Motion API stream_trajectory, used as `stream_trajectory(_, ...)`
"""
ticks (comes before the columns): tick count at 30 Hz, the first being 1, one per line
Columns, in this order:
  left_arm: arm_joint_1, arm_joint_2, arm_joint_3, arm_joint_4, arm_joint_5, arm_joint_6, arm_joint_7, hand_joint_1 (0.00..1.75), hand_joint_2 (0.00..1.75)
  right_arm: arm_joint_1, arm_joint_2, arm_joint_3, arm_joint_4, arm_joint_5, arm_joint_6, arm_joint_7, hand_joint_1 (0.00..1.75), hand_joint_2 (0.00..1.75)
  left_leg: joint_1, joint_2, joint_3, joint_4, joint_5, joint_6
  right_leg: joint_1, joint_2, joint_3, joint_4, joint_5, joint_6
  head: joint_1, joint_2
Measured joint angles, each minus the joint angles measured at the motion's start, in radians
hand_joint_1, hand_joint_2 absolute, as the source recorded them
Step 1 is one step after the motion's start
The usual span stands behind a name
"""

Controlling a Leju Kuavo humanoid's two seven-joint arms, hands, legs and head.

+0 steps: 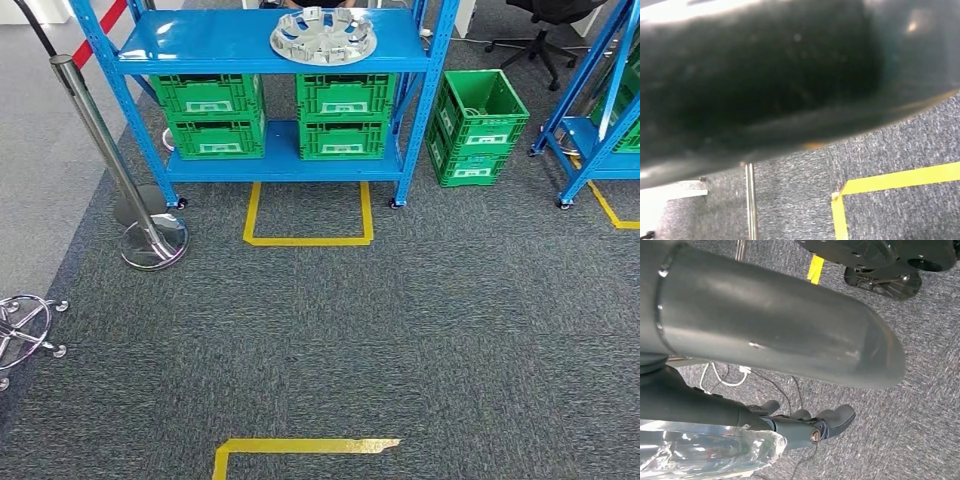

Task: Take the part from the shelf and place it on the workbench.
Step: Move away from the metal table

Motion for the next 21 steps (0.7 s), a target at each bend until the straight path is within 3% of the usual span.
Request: stream_trajectory(21, 0.000, 0.000, 0.003, 0.000, 0.038, 0.001, -0.019, 0.00, 0.00, 0.011, 0.000, 0.000, -0.001, -0.024, 0.007, 0.012, 0.00, 0.00, 0.002, 0.000, 0.000, 0.000, 0.000, 0.000, 0.002, 0.000, 0.000, 0.001, -0.002, 0.003, 0.000, 0.000)
